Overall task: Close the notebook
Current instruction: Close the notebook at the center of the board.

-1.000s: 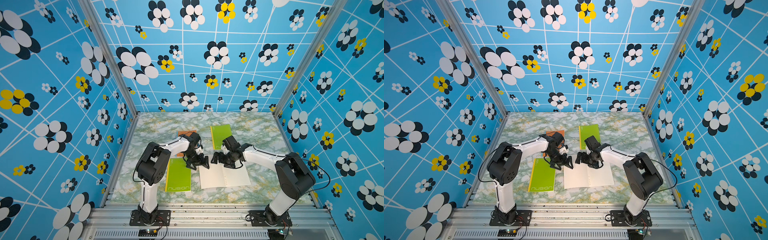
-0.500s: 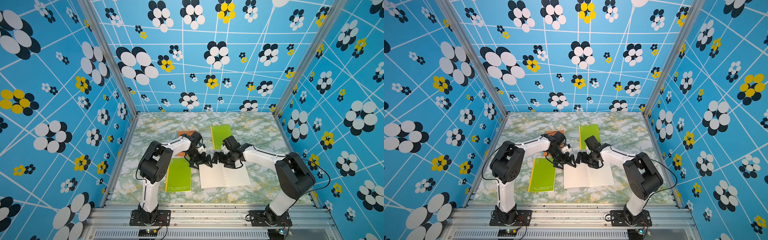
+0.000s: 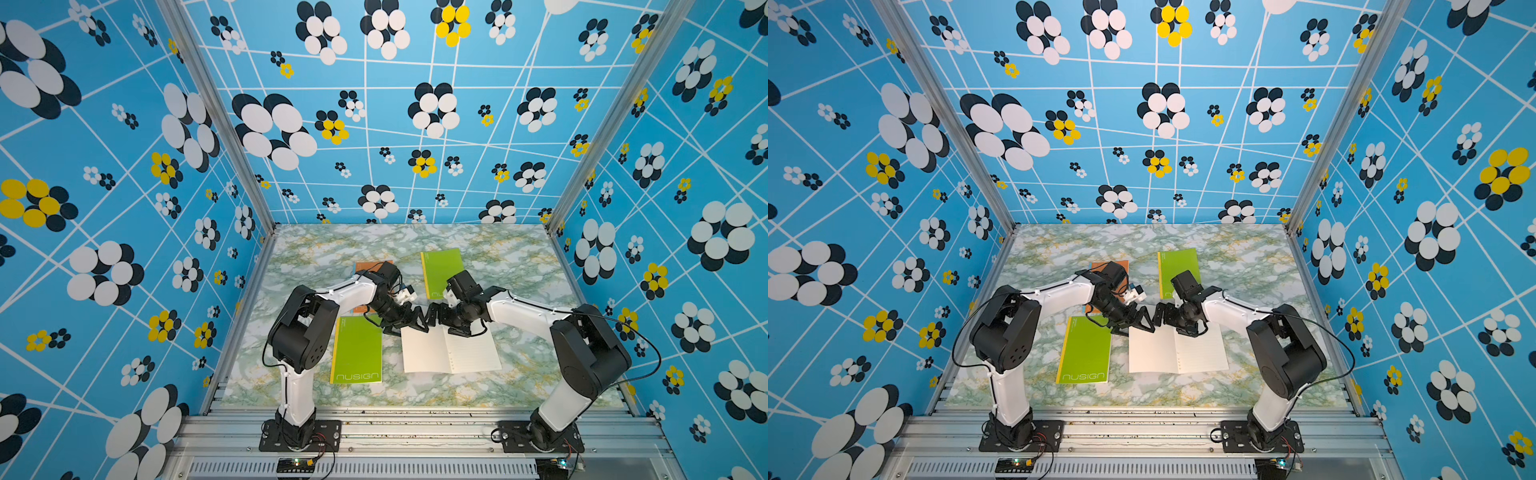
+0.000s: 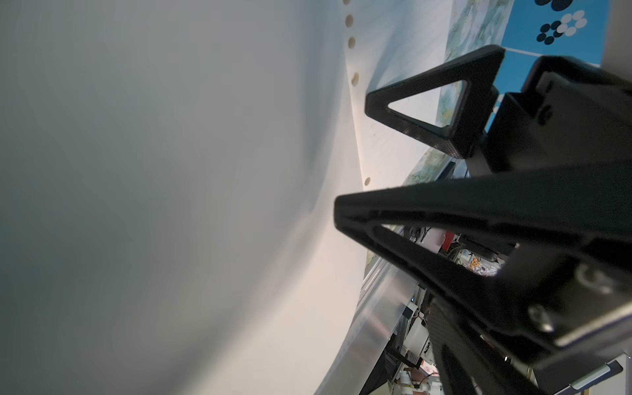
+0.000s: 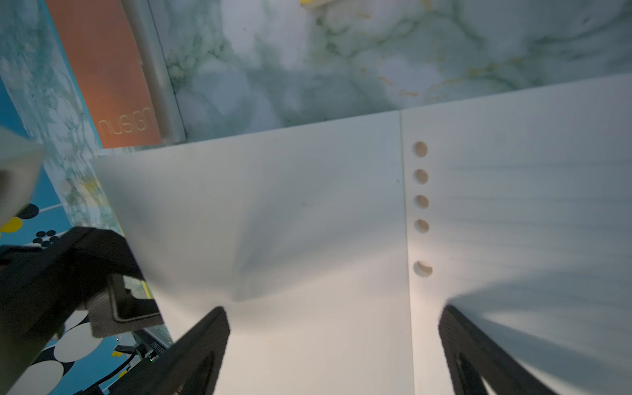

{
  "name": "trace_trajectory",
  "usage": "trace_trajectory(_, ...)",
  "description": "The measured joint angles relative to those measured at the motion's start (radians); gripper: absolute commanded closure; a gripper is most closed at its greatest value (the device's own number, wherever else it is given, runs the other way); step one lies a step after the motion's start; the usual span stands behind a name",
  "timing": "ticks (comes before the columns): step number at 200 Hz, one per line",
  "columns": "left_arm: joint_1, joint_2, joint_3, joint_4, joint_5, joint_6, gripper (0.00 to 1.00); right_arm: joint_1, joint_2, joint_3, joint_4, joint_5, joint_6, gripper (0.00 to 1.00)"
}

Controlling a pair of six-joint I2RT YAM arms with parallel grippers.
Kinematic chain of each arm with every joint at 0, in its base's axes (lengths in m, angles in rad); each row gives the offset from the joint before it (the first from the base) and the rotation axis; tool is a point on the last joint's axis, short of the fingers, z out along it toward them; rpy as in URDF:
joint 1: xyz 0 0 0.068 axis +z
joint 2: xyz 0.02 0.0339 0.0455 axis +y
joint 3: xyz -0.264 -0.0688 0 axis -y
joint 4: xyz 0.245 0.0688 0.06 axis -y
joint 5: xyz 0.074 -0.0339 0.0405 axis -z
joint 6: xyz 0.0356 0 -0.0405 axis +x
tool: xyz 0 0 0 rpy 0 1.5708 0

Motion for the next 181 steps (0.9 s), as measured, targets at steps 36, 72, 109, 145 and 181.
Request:
trace_trajectory(36, -0.053, -0.025, 0.043, -0.012, 0.012, 0.024, 0.09, -0.047, -0.026, 0.018, -0.065, 0.048, -0.016, 0.01)
trace_trajectory(72, -0.109, -0.029, 0.117, -0.029, 0.012, 0.036, 0.09, -0.192, -0.143, 0.002, -0.126, 0.097, -0.036, 0.01)
trace_trajectory(109, -0.155, -0.016, 0.209, -0.041, 0.012, 0.032, 0.09, -0.336, -0.264, -0.104, -0.14, 0.138, -0.041, 0.01)
trace_trajectory(145, -0.219, 0.056, 0.334, -0.047, 0.012, 0.024, 0.09, -0.408, -0.291, -0.177, -0.156, 0.15, -0.041, 0.01)
trace_trajectory(181, -0.283, 0.14, 0.42, -0.054, 0.012, 0.012, 0.08, -0.424, -0.294, -0.198, -0.158, 0.151, -0.043, 0.01)
